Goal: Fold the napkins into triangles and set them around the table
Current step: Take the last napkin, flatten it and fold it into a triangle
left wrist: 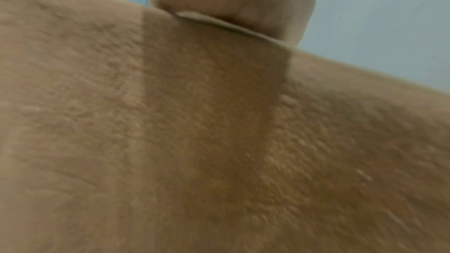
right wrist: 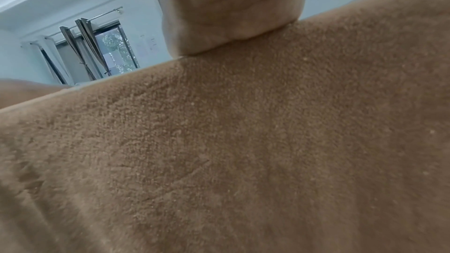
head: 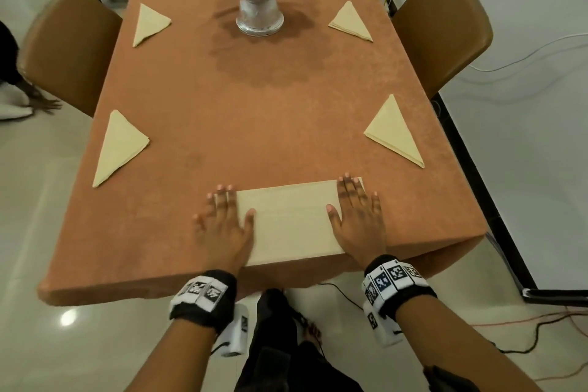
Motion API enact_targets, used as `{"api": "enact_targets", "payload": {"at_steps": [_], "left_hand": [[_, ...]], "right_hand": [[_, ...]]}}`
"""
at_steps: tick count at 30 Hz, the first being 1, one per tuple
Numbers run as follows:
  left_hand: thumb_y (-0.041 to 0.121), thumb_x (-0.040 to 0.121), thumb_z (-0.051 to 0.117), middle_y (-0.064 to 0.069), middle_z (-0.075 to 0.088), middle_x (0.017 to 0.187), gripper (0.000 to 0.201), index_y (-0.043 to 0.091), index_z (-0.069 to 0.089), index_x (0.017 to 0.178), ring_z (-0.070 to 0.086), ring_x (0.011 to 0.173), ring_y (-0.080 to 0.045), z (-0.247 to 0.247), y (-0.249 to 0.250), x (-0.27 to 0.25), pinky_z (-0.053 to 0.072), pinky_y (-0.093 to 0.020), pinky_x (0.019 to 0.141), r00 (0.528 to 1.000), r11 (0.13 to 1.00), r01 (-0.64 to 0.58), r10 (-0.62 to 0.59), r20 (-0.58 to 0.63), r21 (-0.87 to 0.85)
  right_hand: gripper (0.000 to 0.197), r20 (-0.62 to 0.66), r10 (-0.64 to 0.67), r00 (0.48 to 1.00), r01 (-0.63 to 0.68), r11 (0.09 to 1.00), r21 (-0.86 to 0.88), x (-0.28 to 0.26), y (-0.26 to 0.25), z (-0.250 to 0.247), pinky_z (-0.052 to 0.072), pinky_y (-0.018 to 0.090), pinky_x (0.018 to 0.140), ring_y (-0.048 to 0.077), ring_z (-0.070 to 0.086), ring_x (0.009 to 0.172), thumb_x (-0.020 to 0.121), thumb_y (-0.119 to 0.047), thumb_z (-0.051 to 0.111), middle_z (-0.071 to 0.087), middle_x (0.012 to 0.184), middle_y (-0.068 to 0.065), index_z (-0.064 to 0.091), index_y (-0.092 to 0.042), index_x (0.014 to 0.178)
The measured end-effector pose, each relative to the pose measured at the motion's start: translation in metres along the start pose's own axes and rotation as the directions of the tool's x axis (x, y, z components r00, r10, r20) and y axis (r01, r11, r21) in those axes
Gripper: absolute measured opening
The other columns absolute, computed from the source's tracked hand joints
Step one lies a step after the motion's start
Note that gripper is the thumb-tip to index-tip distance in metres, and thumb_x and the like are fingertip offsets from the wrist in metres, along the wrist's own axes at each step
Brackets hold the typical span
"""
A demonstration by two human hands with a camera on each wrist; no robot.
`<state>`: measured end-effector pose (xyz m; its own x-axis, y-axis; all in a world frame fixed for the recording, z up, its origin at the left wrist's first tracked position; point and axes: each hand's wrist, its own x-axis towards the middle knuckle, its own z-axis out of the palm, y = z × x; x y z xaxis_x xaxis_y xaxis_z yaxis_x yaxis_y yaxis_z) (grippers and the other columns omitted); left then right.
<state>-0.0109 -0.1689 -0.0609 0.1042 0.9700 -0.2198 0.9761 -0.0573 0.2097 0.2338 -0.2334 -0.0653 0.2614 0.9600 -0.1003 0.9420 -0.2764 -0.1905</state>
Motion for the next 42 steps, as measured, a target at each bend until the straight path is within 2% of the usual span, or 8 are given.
{"api": "enact_targets", "payload": {"at_steps": [3, 8, 20, 23, 26, 31, 37, 42], "left_hand": [[0.053, 0.098, 0.011, -0.006, -0.009, 0.160, 0.068, 0.016, -0.007, 0.152, -0.009, 0.147, -0.021, -0.014, -0.008, 0.004, -0.002, -0.053, 0.118, 0.990, 0.990, 0.120, -0.125, -0.066, -0.075], [0.052, 0.096, 0.006, 0.008, -0.019, 0.155, 0.062, 0.029, -0.010, 0.151, -0.012, 0.147, -0.015, 0.013, 0.078, -0.008, -0.010, -0.046, 0.117, 0.939, 0.939, -0.343, 0.344, 0.025, -0.036], [0.061, 0.095, 0.011, -0.014, -0.012, 0.159, 0.074, 0.018, -0.006, 0.152, -0.011, 0.146, -0.029, -0.045, -0.017, 0.022, -0.003, -0.061, 0.114, 0.965, 0.973, 0.228, -0.220, 0.145, -0.038], [0.050, 0.099, 0.025, -0.015, -0.004, 0.160, 0.069, 0.014, 0.001, 0.153, -0.002, 0.147, -0.032, -0.063, 0.034, 0.058, 0.004, -0.058, 0.114, 0.992, 0.992, -0.123, 0.123, -0.005, 0.003], [0.044, 0.098, 0.037, -0.004, 0.021, 0.157, 0.060, 0.021, 0.019, 0.151, 0.025, 0.142, -0.023, -0.058, 0.115, 0.084, 0.025, -0.047, 0.111, 0.813, 0.807, -0.582, 0.578, 0.071, 0.094], [0.037, 0.095, 0.047, -0.004, 0.050, 0.134, 0.040, 0.024, 0.047, 0.132, 0.046, 0.119, -0.026, -0.033, 0.193, 0.087, 0.038, -0.041, 0.091, 0.590, 0.566, -0.807, 0.762, 0.267, 0.169], [0.028, 0.091, 0.054, -0.001, 0.054, 0.114, 0.017, 0.024, 0.063, 0.104, 0.048, 0.108, -0.023, -0.017, 0.204, 0.083, 0.035, -0.034, 0.081, 0.513, 0.524, -0.851, 0.825, 0.238, 0.020], [0.023, 0.090, 0.058, 0.001, 0.066, 0.095, 0.005, 0.022, 0.062, 0.093, 0.058, 0.091, -0.022, -0.027, 0.194, 0.094, 0.040, -0.032, 0.074, 0.515, 0.553, -0.798, 0.832, 0.205, -0.241]], "right_hand": [[0.073, -0.005, 0.004, 1.000, -0.004, 1.000, -0.004, 0.000, 0.000, 0.000, 0.000, 0.045, 0.116, 0.016, 0.002, 0.147, 0.089, -0.053, 0.003, 0.003, 0.160, -0.002, 0.006, -0.019, 0.152], [0.072, -0.009, 0.005, 1.000, -0.005, 1.000, 0.004, 0.000, 0.000, 0.000, 0.002, 0.047, 0.116, 0.017, 0.006, 0.147, 0.089, -0.053, 0.006, 0.007, 0.159, -0.001, 0.010, -0.017, 0.152], [0.079, 0.032, -0.006, 0.999, 0.005, 0.999, 0.043, 0.001, 0.001, -0.008, -0.008, 0.040, 0.113, 0.014, -0.001, 0.147, 0.084, -0.057, -0.004, 0.001, 0.159, -0.003, 0.007, -0.018, 0.152], [0.076, -0.027, 0.073, 0.997, -0.064, 0.966, 0.251, 0.001, 0.009, -0.013, -0.003, 0.036, 0.115, 0.014, 0.004, 0.146, 0.087, -0.055, 0.005, 0.008, 0.159, -0.002, 0.014, -0.017, 0.151], [0.058, -0.150, 0.261, 0.954, -0.182, 0.895, 0.407, -0.009, 0.028, -0.018, 0.020, 0.041, 0.113, 0.023, 0.029, 0.140, 0.092, -0.034, 0.029, 0.036, 0.150, 0.006, 0.035, -0.011, 0.144], [0.030, -0.334, 0.439, 0.834, -0.262, 0.847, 0.462, -0.036, 0.044, -0.026, 0.044, 0.041, 0.078, 0.030, 0.059, 0.093, 0.083, -0.022, 0.047, 0.066, 0.101, 0.005, 0.067, -0.013, 0.103], [0.024, -0.210, 0.463, 0.861, -0.318, 0.813, 0.487, -0.038, 0.036, -0.027, 0.046, 0.042, 0.084, 0.029, 0.056, 0.099, 0.087, -0.016, 0.060, 0.065, 0.105, 0.007, 0.066, -0.012, 0.110], [0.059, 0.072, 0.389, 0.918, -0.367, 0.769, 0.524, -0.017, 0.025, -0.045, 0.035, 0.028, 0.096, 0.017, 0.042, 0.117, 0.084, -0.028, 0.069, 0.051, 0.125, -0.001, 0.045, -0.018, 0.137]]}}
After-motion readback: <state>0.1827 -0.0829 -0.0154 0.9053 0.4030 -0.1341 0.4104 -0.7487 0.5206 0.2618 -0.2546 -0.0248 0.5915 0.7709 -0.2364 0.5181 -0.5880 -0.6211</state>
